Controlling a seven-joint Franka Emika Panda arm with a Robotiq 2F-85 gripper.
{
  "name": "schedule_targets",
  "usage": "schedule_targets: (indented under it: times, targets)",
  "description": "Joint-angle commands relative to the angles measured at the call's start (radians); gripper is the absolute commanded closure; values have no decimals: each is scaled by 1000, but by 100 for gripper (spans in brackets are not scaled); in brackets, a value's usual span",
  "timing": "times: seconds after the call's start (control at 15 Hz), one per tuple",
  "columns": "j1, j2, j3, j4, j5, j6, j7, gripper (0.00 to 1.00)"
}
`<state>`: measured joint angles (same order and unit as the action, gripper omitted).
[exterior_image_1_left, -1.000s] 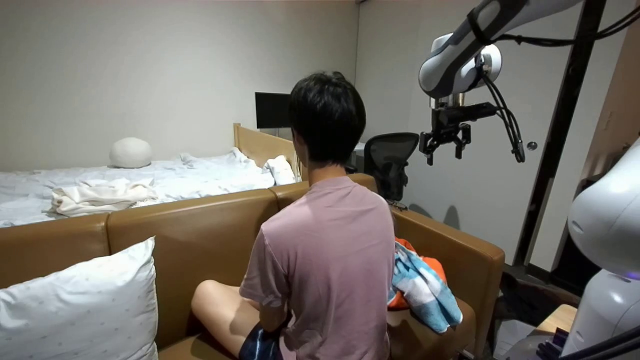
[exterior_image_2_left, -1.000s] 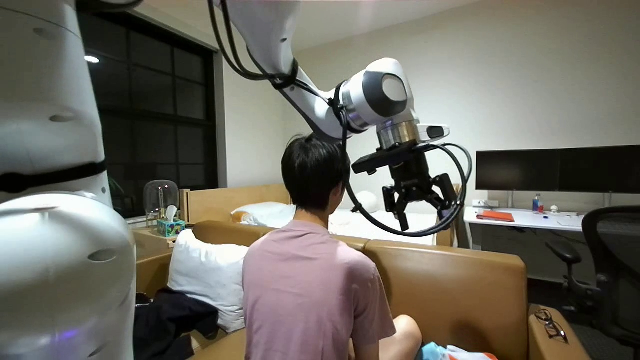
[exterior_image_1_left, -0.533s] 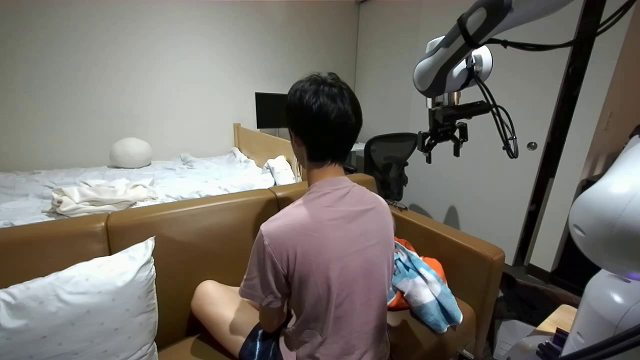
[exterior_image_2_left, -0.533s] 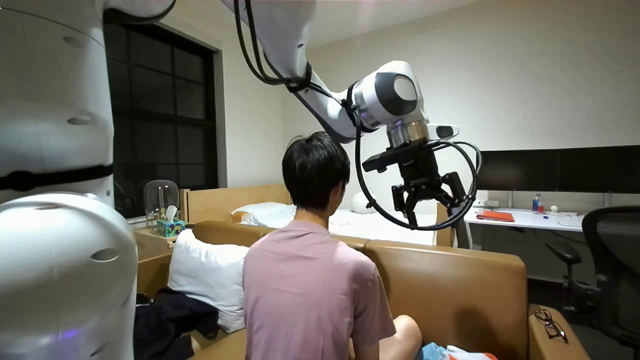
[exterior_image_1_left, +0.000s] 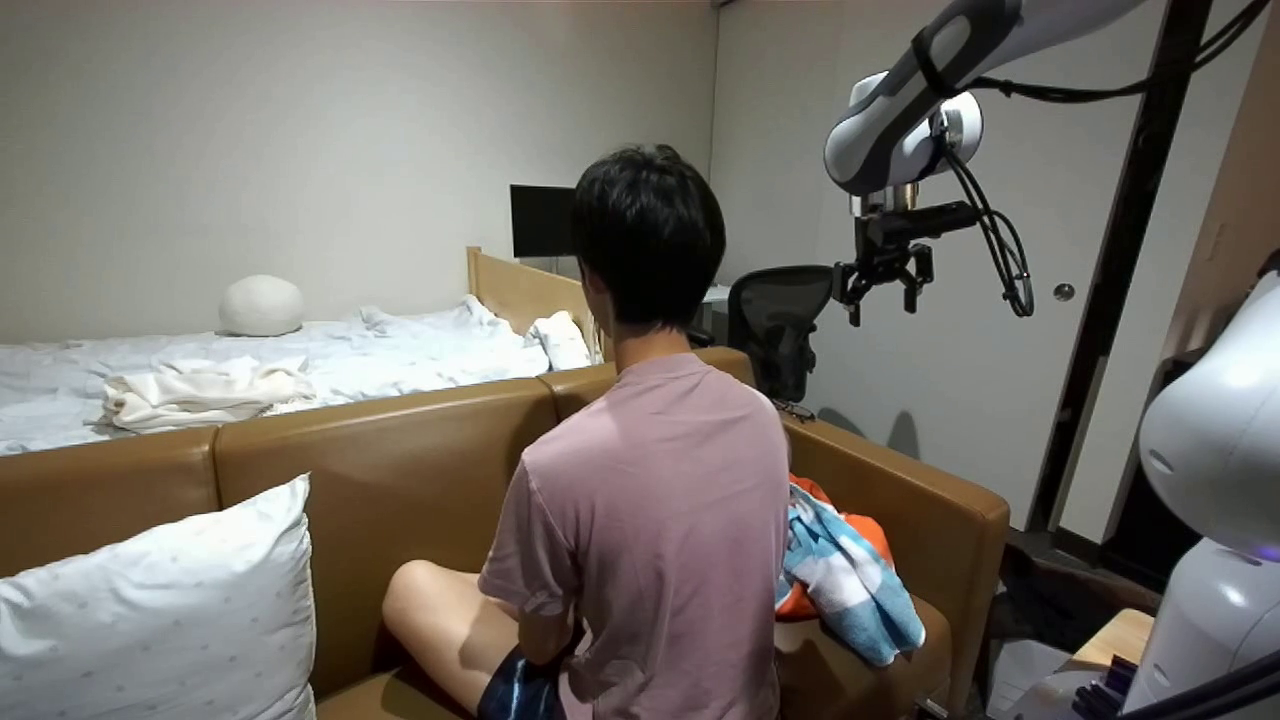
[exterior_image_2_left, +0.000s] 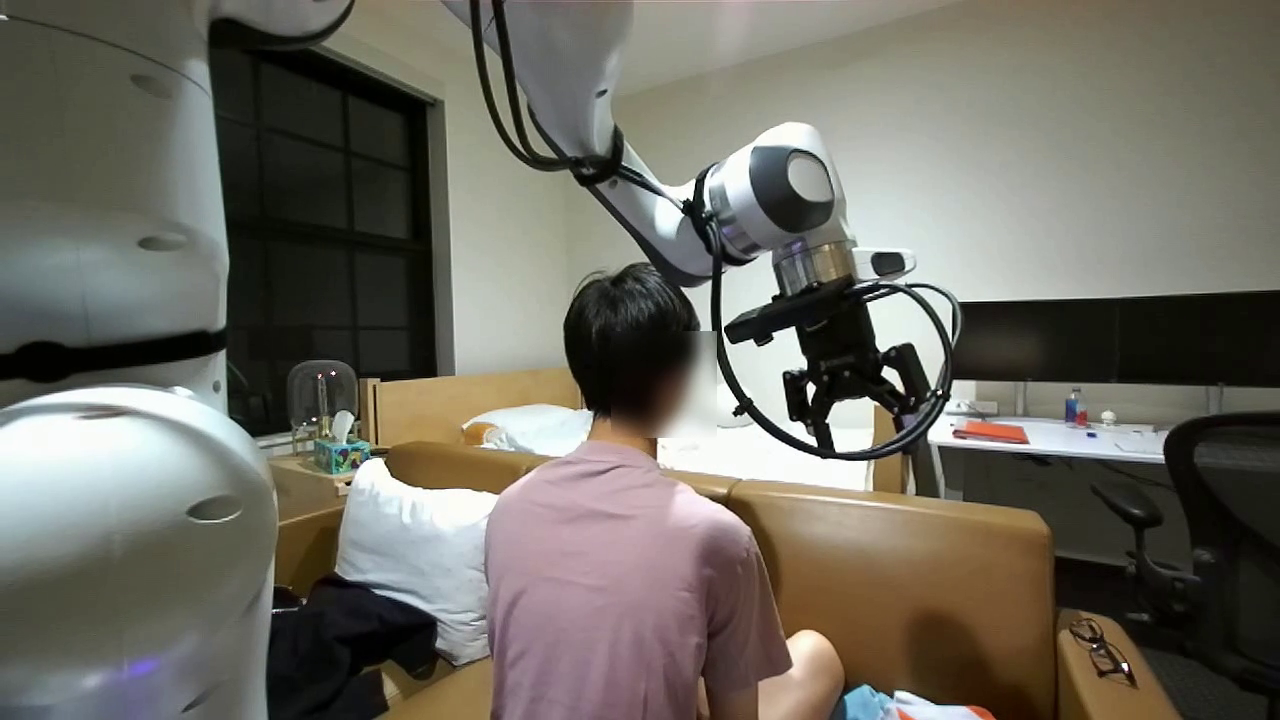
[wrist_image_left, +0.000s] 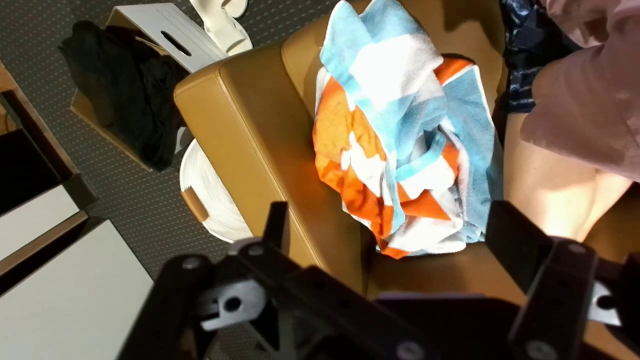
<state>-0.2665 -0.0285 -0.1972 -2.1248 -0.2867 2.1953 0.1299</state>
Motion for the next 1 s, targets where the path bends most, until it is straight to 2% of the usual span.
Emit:
schedule_targets:
  times: [0.0, 0.4, 0.93]
  targets:
    - [24, 90, -3, 96, 24, 0, 19, 0]
    - [50, 299, -5, 313, 94, -58, 31, 0]
    - [18, 559, -22, 555, 221, -234, 33, 0]
